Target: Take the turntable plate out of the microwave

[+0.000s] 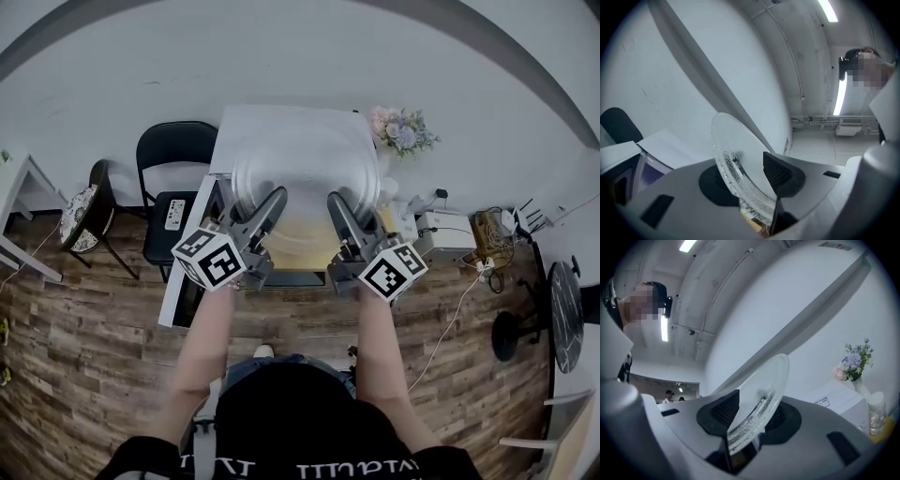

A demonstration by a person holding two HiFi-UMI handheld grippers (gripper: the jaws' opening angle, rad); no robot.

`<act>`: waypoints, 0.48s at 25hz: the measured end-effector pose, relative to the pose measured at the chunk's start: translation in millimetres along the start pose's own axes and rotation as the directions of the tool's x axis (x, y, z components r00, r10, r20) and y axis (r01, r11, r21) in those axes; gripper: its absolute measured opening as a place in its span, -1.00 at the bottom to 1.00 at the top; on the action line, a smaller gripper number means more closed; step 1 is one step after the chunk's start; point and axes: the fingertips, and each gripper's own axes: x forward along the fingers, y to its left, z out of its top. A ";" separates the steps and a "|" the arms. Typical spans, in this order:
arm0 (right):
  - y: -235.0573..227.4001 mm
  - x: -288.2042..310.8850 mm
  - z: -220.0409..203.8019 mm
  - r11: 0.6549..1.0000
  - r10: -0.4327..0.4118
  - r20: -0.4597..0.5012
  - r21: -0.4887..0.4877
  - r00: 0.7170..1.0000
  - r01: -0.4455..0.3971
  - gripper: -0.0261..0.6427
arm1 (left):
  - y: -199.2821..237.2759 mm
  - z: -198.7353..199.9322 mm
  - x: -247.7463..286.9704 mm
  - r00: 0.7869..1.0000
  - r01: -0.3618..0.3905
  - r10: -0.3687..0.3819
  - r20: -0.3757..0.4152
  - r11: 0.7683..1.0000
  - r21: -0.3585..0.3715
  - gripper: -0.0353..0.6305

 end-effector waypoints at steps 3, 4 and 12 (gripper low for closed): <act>1.9 4.5 7.8 1.000 0.006 0.022 -0.020 1.000 -0.006 -0.51 | -1.9 9.2 4.4 1.000 0.019 -0.020 0.016 1.000 0.015 -0.47; 1.9 6.5 11.5 0.999 0.009 0.027 -0.031 1.000 -0.009 -0.51 | -2.1 12.6 7.2 0.999 0.028 -0.028 0.026 0.999 0.020 -0.47; -9.7 30.6 51.0 0.993 0.069 0.048 -0.102 0.996 -0.064 -0.51 | -4.0 42.0 41.3 0.995 0.045 -0.050 0.090 0.997 0.060 -0.47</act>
